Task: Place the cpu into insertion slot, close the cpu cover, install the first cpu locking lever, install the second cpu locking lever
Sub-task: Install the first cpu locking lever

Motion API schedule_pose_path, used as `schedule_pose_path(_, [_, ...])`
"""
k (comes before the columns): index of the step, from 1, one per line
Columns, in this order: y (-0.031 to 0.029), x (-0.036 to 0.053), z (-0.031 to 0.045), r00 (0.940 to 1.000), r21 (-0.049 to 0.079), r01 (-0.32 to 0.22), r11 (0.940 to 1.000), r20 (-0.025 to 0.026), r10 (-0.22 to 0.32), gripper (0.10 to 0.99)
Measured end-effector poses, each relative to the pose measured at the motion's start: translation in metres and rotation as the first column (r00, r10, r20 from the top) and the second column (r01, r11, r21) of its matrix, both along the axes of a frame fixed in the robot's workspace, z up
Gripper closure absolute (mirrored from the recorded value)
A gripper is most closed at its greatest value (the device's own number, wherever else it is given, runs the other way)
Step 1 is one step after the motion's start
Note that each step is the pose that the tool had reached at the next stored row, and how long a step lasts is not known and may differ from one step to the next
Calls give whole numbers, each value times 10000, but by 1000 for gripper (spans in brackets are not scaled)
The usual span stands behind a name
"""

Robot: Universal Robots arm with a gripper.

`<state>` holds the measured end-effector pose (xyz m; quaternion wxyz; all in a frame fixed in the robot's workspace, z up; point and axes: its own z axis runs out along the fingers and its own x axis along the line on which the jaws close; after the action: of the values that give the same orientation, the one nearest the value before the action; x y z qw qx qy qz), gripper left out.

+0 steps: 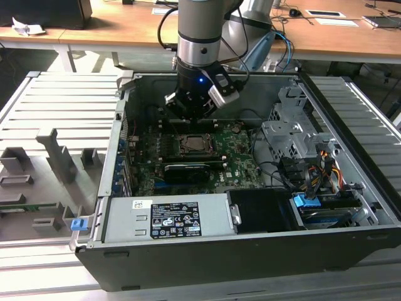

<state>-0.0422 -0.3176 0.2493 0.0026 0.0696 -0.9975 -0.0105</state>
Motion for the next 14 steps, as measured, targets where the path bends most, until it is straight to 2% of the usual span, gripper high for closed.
schedule_pose_path(3, [0, -41, 0, 10000, 4, -7, 10000, 37, 7, 980])
schedule_pose_path(6, [1, -106, -1, 10000, 7, 30, 10000, 40, -30, 980])
schedule_pose_path(10, [-1, -124, 7, 9999, 10, 166, 9999, 38, -166, 980])
schedule_pose_path(13, [0, -143, 114, 9998, 14, 170, 9999, 66, -170, 980])
schedule_pose_path(14, [0, -158, 114, 9998, 18, 177, 9998, 74, -177, 980])
